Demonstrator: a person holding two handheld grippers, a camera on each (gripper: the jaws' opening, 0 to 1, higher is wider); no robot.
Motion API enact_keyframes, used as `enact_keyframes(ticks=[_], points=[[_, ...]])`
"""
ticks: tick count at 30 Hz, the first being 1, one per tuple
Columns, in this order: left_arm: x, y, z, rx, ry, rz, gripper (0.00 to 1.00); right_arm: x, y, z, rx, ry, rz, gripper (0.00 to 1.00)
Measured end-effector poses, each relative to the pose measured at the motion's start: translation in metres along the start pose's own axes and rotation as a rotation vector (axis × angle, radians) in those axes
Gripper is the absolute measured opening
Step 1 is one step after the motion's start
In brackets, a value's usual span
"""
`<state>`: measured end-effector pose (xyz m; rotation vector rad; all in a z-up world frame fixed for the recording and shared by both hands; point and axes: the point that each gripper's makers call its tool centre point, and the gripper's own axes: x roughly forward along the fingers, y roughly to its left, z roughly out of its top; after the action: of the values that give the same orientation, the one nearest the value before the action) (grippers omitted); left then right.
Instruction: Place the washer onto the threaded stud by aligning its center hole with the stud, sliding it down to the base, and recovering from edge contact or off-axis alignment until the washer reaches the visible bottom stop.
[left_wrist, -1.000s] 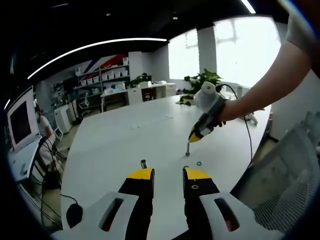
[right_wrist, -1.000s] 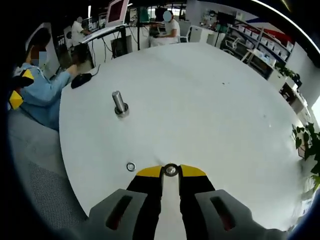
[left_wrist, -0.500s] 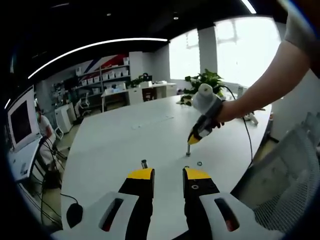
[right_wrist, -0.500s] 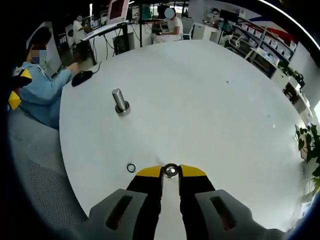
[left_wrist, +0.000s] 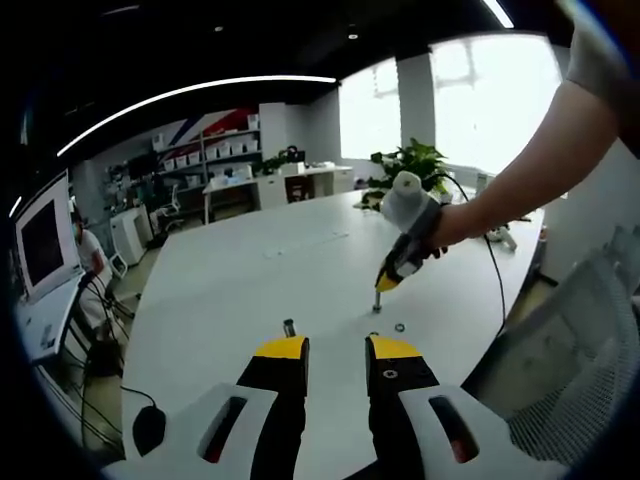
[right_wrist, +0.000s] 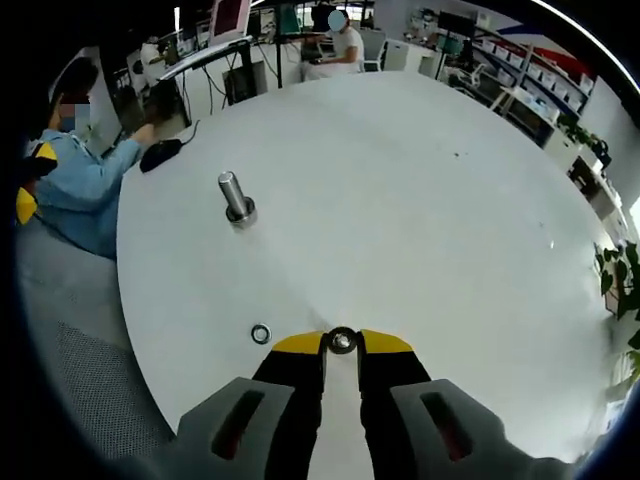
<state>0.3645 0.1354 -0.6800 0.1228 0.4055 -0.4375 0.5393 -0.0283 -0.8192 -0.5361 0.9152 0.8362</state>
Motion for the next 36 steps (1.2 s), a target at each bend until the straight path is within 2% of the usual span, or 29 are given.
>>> enact_keyframes(ticks=[22, 36], points=[[0.000, 0.000, 0.001, -0.002, -0.004, -0.002, 0.21, -0.003, 0.000, -0.006, 0.032, -0.006, -0.003, 0.16], [-0.001, 0.000, 0.002, -0.002, -0.012, 0.001, 0.21, -0.006, 0.006, -0.017, 0.048, 0.011, 0.001, 0.17]])
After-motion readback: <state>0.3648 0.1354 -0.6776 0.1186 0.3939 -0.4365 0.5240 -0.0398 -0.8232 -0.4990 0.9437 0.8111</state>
